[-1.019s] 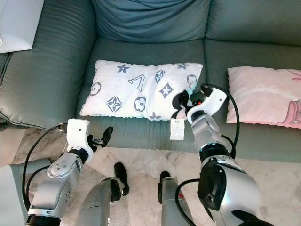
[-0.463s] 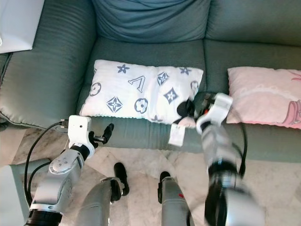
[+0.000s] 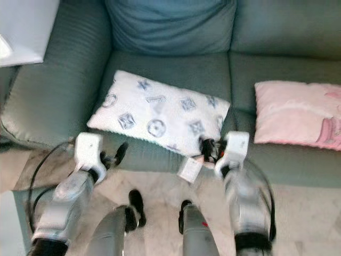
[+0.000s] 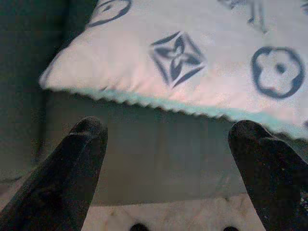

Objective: Move the pillow to the sofa

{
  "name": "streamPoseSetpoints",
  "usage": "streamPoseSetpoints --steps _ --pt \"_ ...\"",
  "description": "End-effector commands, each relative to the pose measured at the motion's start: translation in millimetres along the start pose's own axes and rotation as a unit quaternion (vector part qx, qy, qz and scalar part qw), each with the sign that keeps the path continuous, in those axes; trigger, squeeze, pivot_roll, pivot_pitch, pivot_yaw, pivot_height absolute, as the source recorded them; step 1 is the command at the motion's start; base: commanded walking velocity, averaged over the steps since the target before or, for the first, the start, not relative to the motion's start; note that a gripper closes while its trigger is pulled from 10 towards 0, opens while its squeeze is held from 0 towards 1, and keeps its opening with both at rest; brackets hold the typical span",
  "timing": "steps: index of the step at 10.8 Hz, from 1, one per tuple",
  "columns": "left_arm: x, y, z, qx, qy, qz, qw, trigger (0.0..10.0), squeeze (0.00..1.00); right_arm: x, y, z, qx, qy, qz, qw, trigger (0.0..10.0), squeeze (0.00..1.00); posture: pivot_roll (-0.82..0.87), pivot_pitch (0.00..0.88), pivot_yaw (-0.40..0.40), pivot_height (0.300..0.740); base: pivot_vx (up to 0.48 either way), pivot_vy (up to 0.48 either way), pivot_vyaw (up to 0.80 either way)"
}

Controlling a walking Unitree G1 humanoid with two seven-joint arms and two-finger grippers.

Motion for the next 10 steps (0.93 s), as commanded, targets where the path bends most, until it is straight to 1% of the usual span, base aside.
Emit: streamPoseSetpoints --steps 1,2,3,4,5,6,7,8,9,10 --pt "6.0 -19.9 3.2 0.01 0.007 0.027 1.0 10.0 0.0 3.5 -5.9 -2.5 0.003 -0.016 0.012 1.0 10.0 0.0 -0.2 0.236 0.045 0.74 0.0 0.0 0.0" --pt "4.4 -23.8 1.8 0.016 0.01 0.032 0.999 10.0 0.0 1.7 -5.2 -4.6 0.002 -0.034 0.009 0.999 10.0 0.0 -0.2 0.212 0.047 0.74 0.0 0.0 0.0" --pt "2.2 -20.0 -1.8 0.024 0.012 0.025 0.999 10.0 0.0 -2.5 -1.8 4.7 -0.023 -0.032 0.006 0.999 10.0 0.0 -0.19 0.193 0.048 0.74 0.0 0.0 0.0" --pt "0.5 -17.3 -1.7 0.026 0.012 0.02 0.999 10.0 0.0 -4.5 -4.2 12.9 -0.022 -0.021 0.021 0.999 10.0 0.0 -0.19 0.188 0.048 0.74 0.0 0.0 0.0" --pt "1.4 -20.0 2.0 0.021 0.01 0.025 0.999 10.0 0.0 -8.4 -28.5 25.4 -0.022 0.005 0.091 0.996 10.0 0.0 -0.18 0.19 0.05 0.74 0.0 0.0 0.0" --pt "3.1 -24.3 3.1 0.02 0.009 0.035 0.999 10.0 0.0 -7.8 -41.1 28.7 -0.023 0.016 0.125 0.992 10.0 0.0 -0.17 0.197 0.052 0.74 0.0 0.0 0.0" --pt "8.1 -28.3 3.1 0.018 0.003 0.045 0.999 10.0 0.0 -4.6 -58.7 30.2 -0.017 0.025 0.172 0.985 10.0 0.0 -0.16 0.211 0.056 0.74 0.0 0.0 0.0" --pt "18.4 -35.5 3.0 0.015 -0.011 0.06 0.998 10.0 0.0 0.4 -80.0 18.7 -0.032 0.004 0.233 0.972 10.0 0.0 -0.14 0.238 0.058 0.74 0.0 0.0 0.0" --pt "27.5 -42.5 5.5 0.012 -0.011 0.071 0.997 10.0 0.0 4.5 -89.8 8.3 -0.057 -0.022 0.253 0.965 10.0 0.0 -0.13 0.257 0.058 0.74 0.0 0.0 0.0" --pt "39.0 -46.9 8.2 0.012 -0.008 0.081 0.997 10.0 0.0 10.7 -102.8 -3.9 -0.083 -0.044 0.277 0.956 10.0 0.0 -0.11 0.296 0.062 0.74 0.0 0.0 0.0"
Point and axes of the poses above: a point about 5 cm out from each wrist's last joint towards the gripper, its own x axis pointing back from the gripper into the wrist, its own y axis along the axis of the wrist's last joint, z = x × y, the point moved 3 cm from there along -x, pointing out of the wrist towards the gripper, and after that the axes turned 10 degrees about -x, right-handed, at the moved point
